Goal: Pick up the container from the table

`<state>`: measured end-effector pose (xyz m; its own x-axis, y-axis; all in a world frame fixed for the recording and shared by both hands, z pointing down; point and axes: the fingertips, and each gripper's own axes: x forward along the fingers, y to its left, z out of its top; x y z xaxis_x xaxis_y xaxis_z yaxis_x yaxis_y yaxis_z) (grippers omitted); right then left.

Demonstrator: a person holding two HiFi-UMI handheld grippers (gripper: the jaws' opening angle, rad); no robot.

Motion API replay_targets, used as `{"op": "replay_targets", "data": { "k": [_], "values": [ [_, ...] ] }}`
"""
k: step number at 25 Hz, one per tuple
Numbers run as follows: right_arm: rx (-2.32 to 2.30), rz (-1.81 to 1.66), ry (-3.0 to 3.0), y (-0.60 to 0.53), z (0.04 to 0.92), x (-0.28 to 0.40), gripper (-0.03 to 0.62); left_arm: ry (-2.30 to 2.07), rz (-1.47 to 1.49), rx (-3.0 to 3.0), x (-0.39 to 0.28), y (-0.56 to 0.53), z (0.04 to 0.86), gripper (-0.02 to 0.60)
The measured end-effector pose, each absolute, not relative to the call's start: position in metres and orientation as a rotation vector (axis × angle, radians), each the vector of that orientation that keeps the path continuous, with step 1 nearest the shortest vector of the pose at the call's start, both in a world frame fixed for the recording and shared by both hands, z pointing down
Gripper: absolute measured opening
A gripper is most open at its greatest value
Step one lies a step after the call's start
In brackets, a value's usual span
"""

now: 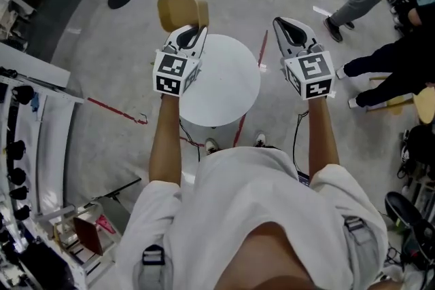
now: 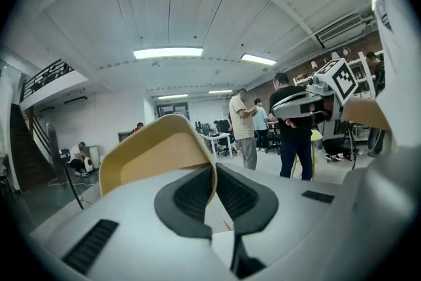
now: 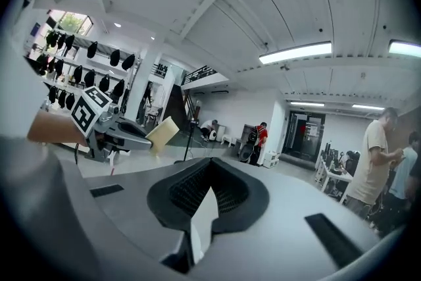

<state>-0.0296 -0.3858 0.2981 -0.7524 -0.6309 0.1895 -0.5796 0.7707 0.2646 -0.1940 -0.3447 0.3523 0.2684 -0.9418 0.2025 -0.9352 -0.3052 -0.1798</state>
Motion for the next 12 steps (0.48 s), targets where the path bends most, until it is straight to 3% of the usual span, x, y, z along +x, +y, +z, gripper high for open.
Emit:
{"op": "replay_targets", "data": {
  "k": [12],
  "values": [
    [0.927,-0.414,-2.763,-0.366,0.248,-0.049,0.012,1.796,-0.302,-2.305,-0.212,-0.313,0.271,0.031]
  ]
}}
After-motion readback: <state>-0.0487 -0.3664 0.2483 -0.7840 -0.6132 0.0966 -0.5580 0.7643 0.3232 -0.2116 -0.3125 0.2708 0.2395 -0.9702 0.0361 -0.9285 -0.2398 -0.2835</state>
